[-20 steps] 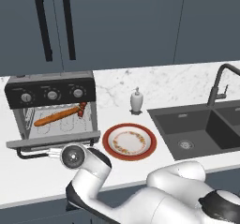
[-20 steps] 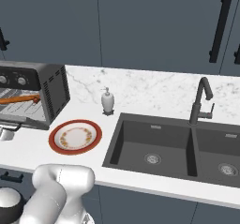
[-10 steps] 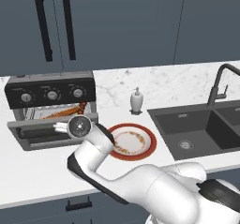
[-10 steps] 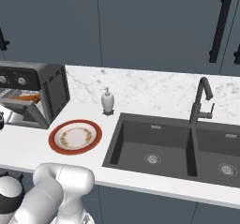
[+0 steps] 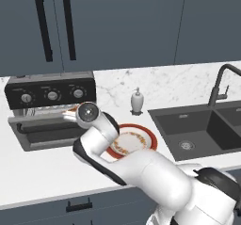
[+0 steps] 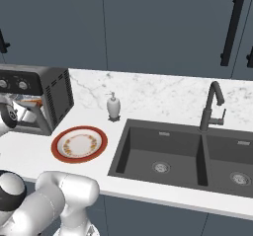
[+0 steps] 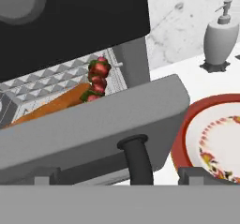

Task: Pick up the kebab skewer and baguette bread, and place them inside the toaster oven. Close the toaster oven door and start by setting the timer.

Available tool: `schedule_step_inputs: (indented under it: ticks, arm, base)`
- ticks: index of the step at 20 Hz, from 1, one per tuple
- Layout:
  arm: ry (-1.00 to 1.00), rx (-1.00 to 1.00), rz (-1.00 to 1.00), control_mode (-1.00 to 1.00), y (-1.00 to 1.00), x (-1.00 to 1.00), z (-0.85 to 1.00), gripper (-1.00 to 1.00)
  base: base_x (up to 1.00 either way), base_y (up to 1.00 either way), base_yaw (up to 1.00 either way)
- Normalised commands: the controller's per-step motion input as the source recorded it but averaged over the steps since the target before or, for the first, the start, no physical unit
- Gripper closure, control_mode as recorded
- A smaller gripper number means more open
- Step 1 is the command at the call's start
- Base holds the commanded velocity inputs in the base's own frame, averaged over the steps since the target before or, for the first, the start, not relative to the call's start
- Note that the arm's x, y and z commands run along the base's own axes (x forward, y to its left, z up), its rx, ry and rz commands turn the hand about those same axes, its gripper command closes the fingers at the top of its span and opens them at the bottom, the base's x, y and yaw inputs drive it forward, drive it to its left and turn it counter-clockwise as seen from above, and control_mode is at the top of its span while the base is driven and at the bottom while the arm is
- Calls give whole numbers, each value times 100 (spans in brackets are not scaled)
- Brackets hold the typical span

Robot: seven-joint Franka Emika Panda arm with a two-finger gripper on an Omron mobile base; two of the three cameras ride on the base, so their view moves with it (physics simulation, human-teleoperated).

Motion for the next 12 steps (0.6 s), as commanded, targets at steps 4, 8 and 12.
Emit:
schedule_step_inputs:
  ticks: [4, 8, 12]
  arm:
    - [0, 1, -2, -100, -8, 74, -1, -100]
    - [0, 3, -2, -100, 0, 72, -5, -100]
    - [0, 2, -1, -100, 0, 59, -3, -100]
  base:
    - [0, 0, 0]
    - [0, 0, 0]
    - [0, 0, 0]
